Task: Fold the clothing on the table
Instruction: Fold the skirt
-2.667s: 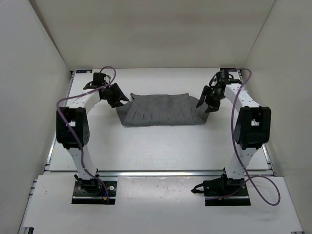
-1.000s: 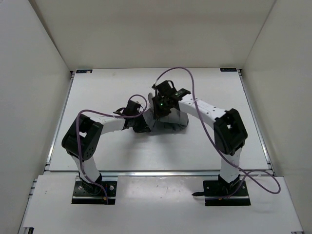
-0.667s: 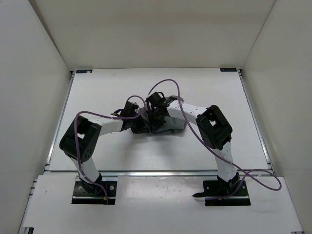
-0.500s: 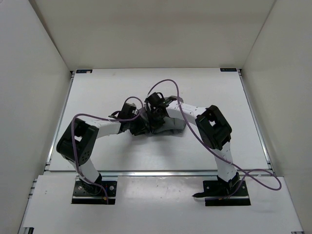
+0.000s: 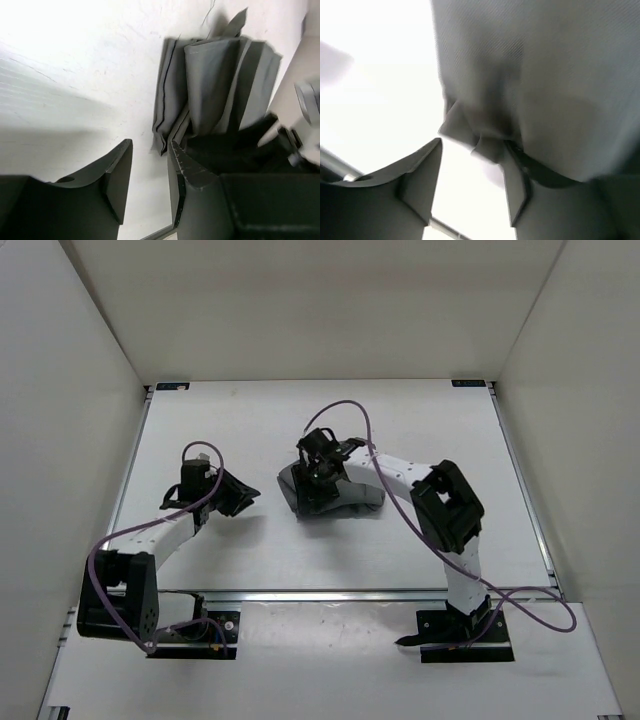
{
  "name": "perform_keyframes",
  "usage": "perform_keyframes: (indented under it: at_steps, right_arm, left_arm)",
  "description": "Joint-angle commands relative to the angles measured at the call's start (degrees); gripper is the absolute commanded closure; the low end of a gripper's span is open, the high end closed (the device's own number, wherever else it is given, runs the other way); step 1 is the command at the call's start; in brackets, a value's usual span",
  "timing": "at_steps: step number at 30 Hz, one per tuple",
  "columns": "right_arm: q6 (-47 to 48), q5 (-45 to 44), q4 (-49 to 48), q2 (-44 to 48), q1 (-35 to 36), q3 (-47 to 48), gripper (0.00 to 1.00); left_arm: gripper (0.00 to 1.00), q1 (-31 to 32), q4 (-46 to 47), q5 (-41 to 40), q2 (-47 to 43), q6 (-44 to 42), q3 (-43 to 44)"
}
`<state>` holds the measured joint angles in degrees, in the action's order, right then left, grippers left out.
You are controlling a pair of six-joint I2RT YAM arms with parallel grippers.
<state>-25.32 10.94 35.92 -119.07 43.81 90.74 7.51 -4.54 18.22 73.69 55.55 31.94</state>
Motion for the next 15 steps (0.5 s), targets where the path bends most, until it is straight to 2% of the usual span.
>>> perform_keyframes:
  at_steps: [1, 3, 5, 6, 8, 11, 15]
  right_arm:
    - [0.62, 3.46, -5.57, 12.59, 0.92, -3.88, 0.49]
    - [-0.95, 4.44, -10.24, 21.2, 0.66, -10.72, 0.46]
    - [-2.97, 2.86, -10.88, 25.35, -0.3, -14.69, 0.43]
    - [-3.15, 2.08, -9.57, 27.29, -0.65, -15.67, 0.43]
    - [-3.24, -0.21, -6.76, 28.61, -2.84, -16.64, 0.42]
    - [-2.72, -1.44, -4.72, 30.82, -4.78, -19.89, 0.42]
    - [-2.19, -0.66, -5.77, 32.84, -6.89, -23.85, 0.42]
  left_arm:
    - [0.56, -2.75, -1.44, 2.79, -3.72, -1.23, -0.39]
    - [0.57, -3.29, -1.27, 3.49, -4.69, -1.49, -1.09]
    - [0.57, -3.12, -1.7, 3.75, -5.05, -2.02, -1.27]
    - [0.03, -2.59, -1.01, 3.15, -5.22, -2.46, -1.97]
    - [0.02, -1.8, -0.04, 3.14, -5.4, -3.34, -2.41]
    - [0.01, 0.13, -4.07, 3.14, -4.26, -6.84, 1.08]
    - [0.01, 5.4, -21.17, -6.33, -1.63, -12.91, 10.04]
